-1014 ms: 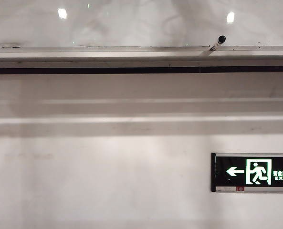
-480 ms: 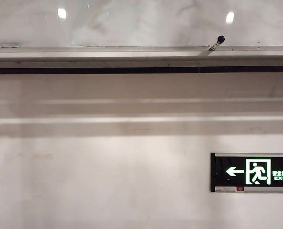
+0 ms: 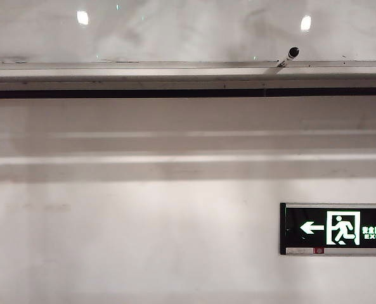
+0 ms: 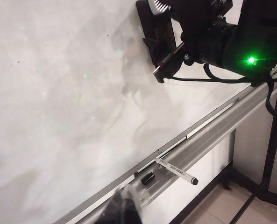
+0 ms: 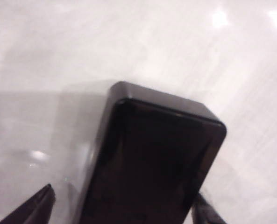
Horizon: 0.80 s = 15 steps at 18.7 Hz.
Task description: Wipe the whiteboard clean using the black magnetic whiteboard eraser attached to the whiteboard.
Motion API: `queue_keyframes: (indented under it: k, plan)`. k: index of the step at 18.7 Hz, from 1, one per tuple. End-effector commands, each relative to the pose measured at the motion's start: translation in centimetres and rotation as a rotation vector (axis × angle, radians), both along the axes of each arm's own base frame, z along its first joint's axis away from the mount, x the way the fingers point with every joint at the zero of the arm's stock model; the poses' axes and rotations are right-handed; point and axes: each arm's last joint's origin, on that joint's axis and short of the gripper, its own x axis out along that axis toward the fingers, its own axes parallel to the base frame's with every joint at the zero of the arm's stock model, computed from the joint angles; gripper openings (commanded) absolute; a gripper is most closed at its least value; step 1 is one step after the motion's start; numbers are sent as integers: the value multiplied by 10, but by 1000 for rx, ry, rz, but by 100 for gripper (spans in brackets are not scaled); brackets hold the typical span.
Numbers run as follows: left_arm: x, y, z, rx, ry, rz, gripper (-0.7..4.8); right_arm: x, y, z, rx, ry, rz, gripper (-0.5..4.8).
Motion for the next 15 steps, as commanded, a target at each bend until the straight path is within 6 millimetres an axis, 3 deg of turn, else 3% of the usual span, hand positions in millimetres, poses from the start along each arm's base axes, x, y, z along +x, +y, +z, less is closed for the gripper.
queue_keyframes:
  k: [1,2,3,5,9,15]
  plan:
    - [-2,1,2,-12,-13,-5,-6,-15,-6,14,32,-55,-7,366]
    - [-2,1,3,-13,-14,-5,-6,-24,-6,19,47,-69,-23,299]
    - [-4,3,3,-16,-17,0,-6,-47,-5,30,93,-82,-96,3]
    - [-6,6,5,-23,-20,3,-6,-72,-10,39,87,-47,-107,-1]
    - [-14,12,3,-36,28,3,-6,-116,-22,43,206,64,66,-1]
    - [-22,19,4,-30,34,3,-6,-141,-33,46,242,100,139,-1]
